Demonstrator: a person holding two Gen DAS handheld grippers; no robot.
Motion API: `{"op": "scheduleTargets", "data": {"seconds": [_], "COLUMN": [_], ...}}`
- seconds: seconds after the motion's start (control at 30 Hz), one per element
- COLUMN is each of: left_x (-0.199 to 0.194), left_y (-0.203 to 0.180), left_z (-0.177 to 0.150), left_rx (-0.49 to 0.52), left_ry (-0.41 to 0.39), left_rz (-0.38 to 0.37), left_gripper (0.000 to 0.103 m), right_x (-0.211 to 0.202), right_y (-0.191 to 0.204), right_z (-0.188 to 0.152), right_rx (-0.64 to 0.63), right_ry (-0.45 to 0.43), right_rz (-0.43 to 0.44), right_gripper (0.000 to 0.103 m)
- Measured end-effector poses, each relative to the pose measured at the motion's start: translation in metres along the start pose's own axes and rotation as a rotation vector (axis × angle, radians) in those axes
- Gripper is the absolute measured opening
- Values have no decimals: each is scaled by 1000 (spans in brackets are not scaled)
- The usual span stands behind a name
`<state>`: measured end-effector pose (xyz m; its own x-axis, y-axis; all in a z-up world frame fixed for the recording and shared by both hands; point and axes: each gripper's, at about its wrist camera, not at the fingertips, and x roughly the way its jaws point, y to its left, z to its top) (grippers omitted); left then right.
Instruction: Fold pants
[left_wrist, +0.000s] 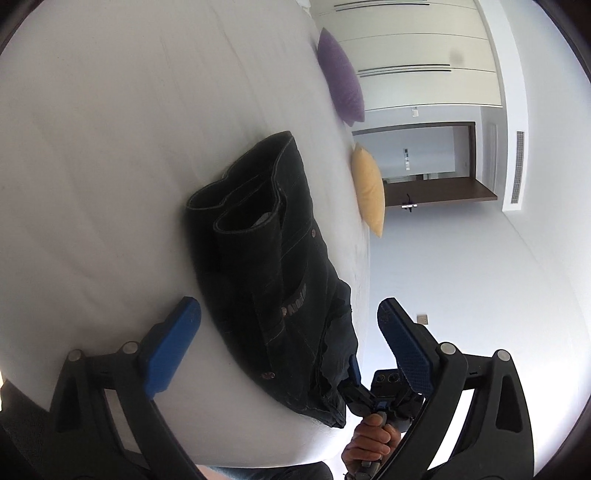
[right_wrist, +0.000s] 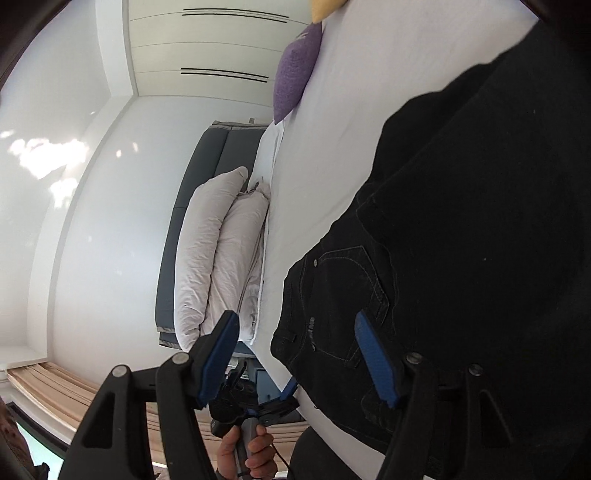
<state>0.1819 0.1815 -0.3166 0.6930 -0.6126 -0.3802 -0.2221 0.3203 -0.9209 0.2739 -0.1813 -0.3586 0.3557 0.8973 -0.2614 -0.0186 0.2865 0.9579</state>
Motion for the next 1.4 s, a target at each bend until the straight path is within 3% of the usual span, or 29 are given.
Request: {"op": "scheduleTargets", "data": {"seconds": [0.1, 0.13, 0.2, 0.4, 0.7, 0.77, 0.87, 0.9, 0.93, 1.13, 1.4], "left_x": [9, 14, 20, 38, 51, 52, 52, 53, 53, 53, 47], "left_y": [11, 12, 14, 14, 8, 8, 16, 21, 26, 40, 14], "left_z": [8, 9, 13, 24, 34, 33, 32, 31, 30, 27, 24], "left_rx": [-24, -32, -33, -53, -39, -33, -60, -80, -102, -147, -24], "left_ry": [-25, -30, -32, -29, -7, -5, -4, -6, -9, -36, -86], "left_rz": [-12, -13, -9, -1, 14, 3, 15, 19, 20, 18, 56], "left_gripper": [97, 97, 97, 101, 97, 92, 60, 42, 32, 22, 14], "right_x": [5, 4, 6, 0, -3, -4, 0, 0, 0, 4, 6], "right_y": [-18, -26, -31, -29, -36, -37, -36, -36, -35, -34, -36], "right_z": [-1, 0, -2, -1, -2, -3, -3, -3, -3, -2, 0], "right_rx": [44, 69, 74, 72, 79, 79, 80, 81, 82, 88, 98], "right_ry": [21, 18, 11, 0, -8, -8, -14, -16, -18, -17, -24], "right_rz": [-71, -94, -87, -37, -24, -21, -24, -23, -21, -35, -42], "right_gripper": [68, 62, 59, 61, 59, 59, 58, 58, 57, 50, 43]}}
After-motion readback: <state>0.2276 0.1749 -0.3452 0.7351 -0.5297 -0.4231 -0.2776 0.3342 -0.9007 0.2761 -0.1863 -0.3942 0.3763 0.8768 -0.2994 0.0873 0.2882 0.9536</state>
